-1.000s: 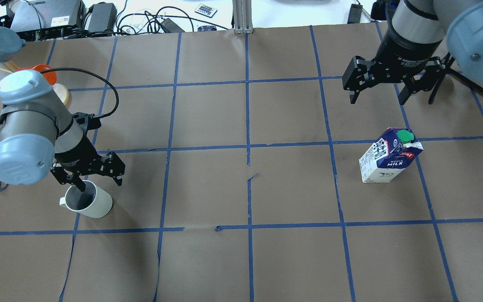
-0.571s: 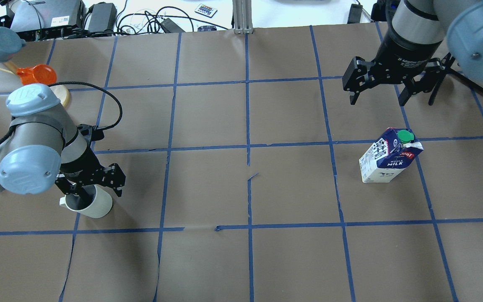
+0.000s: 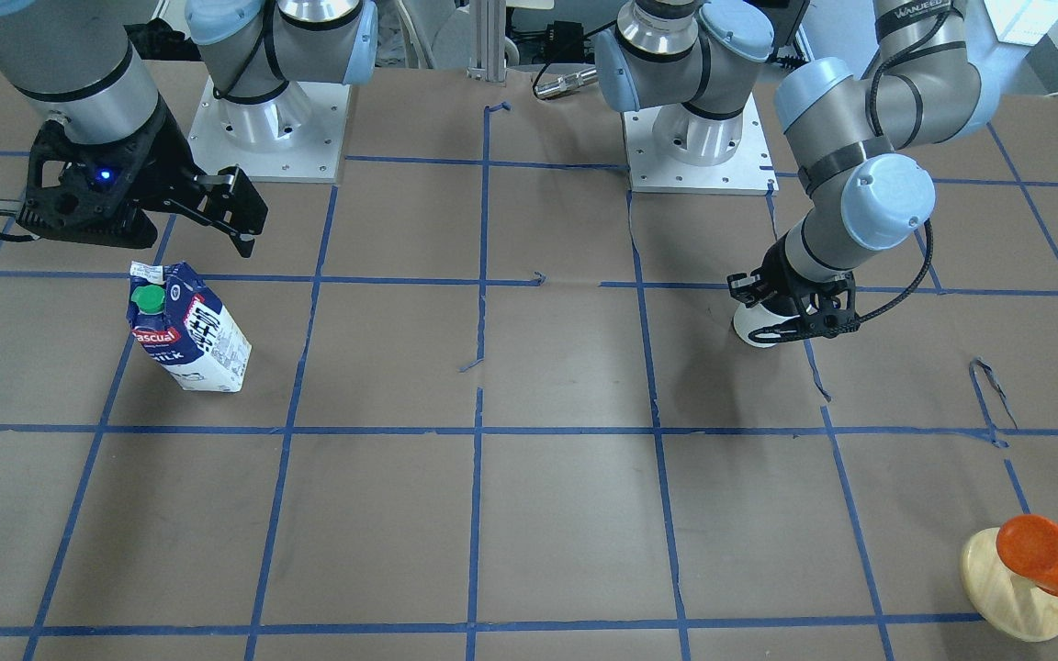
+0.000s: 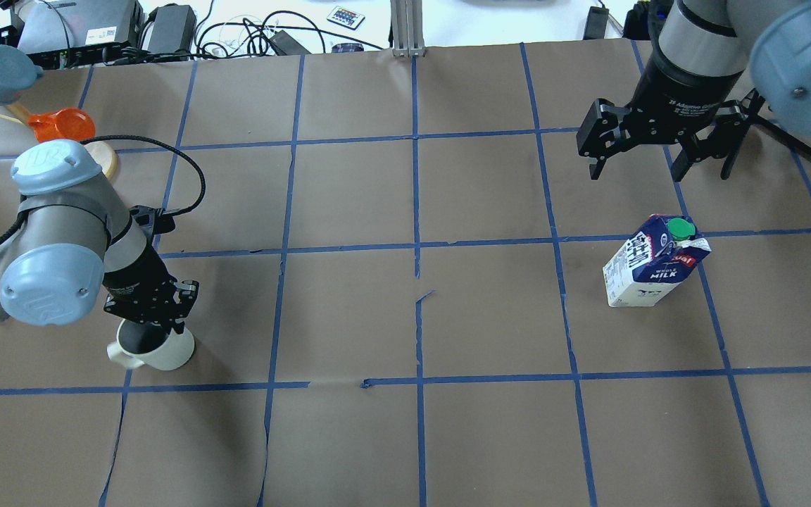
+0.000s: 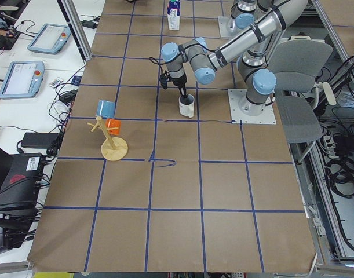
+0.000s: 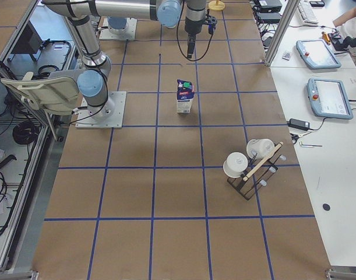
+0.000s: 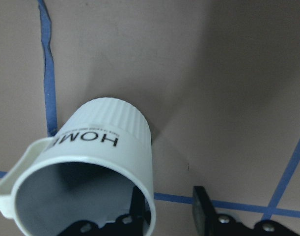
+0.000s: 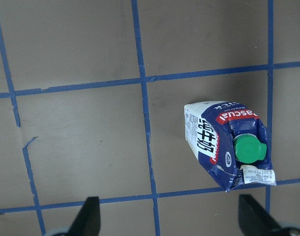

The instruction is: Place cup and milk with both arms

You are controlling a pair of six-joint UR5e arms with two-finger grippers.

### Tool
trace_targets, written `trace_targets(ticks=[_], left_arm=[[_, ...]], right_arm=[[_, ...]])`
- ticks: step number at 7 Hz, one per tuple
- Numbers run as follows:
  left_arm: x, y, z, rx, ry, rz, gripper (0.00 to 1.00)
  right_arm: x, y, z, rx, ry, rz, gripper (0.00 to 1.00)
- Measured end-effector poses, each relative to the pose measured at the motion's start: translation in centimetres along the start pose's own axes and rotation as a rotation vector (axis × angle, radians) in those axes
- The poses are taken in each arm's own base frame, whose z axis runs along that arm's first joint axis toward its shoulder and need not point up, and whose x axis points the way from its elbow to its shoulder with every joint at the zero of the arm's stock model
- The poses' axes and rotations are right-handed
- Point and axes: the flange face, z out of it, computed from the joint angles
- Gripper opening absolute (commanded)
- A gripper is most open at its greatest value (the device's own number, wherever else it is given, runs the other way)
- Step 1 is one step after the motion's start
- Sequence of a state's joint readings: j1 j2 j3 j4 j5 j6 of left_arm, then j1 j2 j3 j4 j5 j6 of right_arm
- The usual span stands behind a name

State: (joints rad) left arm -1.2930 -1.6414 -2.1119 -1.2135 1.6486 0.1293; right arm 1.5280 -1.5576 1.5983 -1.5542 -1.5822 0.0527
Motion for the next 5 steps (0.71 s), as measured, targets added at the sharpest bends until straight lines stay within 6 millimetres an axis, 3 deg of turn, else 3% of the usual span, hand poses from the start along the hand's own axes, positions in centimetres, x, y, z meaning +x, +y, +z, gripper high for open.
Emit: trace_targets(ticks=[2, 3, 5], left_arm=[[0.9, -0.8, -1.7, 0.039, -0.004, 0.027, 0.00], [3.0, -1.3, -3.4, 0.068, 0.001, 0.051, 0.00], [11.9, -1.1, -6.2, 0.121, 0.029, 0.052, 0.00]], right_arm=[[3.1, -1.5, 0.7, -0.011, -0.010, -0.024, 1.00], [5.1, -2.3, 1.5, -0.024, -0.013, -0.066, 1.00], [7.4, -3.1, 4.2, -0.069, -0.021, -0.105, 1.00]])
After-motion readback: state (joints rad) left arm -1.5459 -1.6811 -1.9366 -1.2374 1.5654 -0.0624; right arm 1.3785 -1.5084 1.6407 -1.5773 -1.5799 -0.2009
